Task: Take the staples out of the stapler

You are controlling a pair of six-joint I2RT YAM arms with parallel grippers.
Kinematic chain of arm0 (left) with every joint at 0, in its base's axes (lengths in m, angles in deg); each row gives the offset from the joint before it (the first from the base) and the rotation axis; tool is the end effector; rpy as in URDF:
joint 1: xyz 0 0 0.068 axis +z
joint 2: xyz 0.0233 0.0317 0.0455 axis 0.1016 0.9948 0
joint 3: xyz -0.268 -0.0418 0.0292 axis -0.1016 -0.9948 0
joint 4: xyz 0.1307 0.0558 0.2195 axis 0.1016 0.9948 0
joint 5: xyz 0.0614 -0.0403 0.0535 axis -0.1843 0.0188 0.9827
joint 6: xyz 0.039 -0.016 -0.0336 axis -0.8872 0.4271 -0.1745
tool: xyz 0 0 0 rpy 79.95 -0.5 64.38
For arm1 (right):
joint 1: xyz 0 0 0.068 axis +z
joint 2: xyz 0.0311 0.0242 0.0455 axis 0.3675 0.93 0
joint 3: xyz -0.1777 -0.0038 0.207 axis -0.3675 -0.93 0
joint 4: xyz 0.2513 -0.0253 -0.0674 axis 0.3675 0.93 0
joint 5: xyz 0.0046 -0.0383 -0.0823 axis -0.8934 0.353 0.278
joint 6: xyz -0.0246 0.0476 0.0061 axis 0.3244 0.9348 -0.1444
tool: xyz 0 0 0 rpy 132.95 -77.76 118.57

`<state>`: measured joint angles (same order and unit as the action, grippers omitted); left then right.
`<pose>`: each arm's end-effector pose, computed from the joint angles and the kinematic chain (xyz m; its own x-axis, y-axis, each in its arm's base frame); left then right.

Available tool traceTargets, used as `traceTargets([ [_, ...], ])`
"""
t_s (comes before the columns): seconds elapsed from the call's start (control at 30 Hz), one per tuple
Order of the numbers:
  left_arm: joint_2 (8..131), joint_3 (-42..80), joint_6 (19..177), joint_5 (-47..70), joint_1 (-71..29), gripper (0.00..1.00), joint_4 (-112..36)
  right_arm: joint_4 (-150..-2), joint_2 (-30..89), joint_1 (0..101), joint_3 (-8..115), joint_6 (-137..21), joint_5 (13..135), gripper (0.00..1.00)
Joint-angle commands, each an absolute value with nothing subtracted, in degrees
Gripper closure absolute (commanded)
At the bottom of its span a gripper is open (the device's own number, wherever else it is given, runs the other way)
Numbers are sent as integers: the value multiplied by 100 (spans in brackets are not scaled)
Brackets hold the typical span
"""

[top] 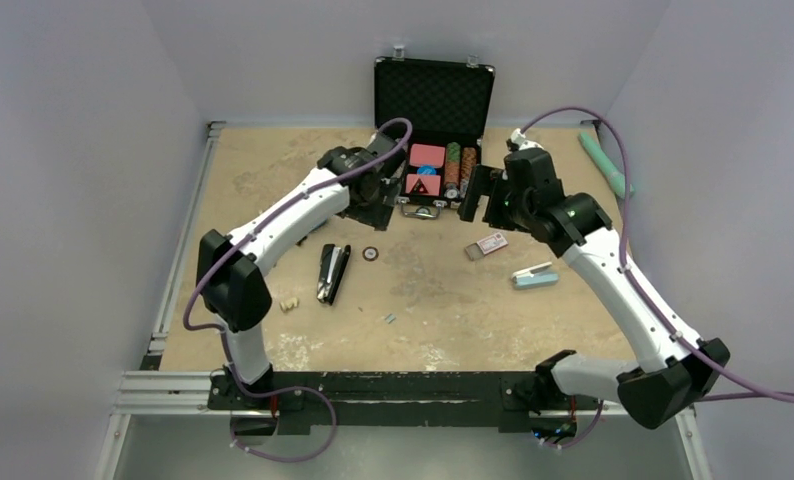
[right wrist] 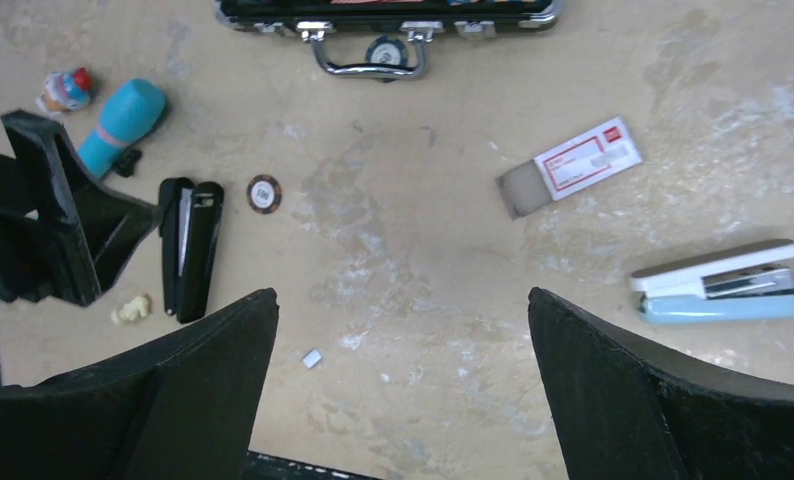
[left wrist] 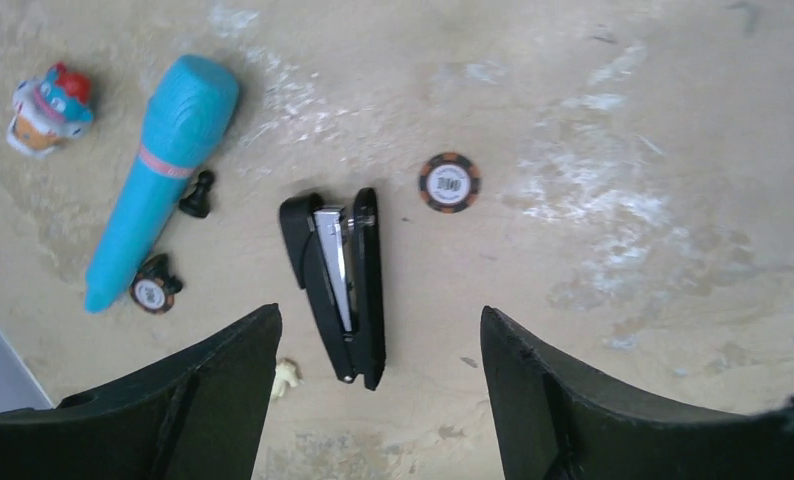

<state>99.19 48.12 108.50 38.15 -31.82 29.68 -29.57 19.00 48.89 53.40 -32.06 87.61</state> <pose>0.3048 -0.2209 0.3078 -0.8736 0.2332 -0.4272 0.1843 0.9709 0.1532 0.2258 0.1123 0.3709 -0.7096 0.2361 -0.6638 -0.0026 0.9413 0.3376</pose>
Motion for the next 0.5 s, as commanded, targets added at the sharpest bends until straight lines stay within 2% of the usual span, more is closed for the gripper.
traceTargets([
  [0.0, 9874, 4998, 10430, 3329, -3662, 24, 2384, -2977, 1585, 4745, 5184, -3419, 9628, 2],
  [0.17, 9844, 5058, 10782, 2166, -3668, 30, 2260, -3754, 1246, 2656, 4007, -3154, 8709, 12],
  [0.23, 9685, 4813, 10884, 1874, -3684, 30, 2069, -3799, 1359, 2110, 3935, -3121, 8795, 13],
  [0.37, 9343, 4392, 10913, 1563, -3723, 30, 1845, -4109, 1872, 1441, 3720, -2831, 8476, 13],
  [0.47, 9116, 4178, 10920, 1466, -3733, 30, 1867, -4415, 2396, 1331, 3653, -2741, 8297, 16],
])
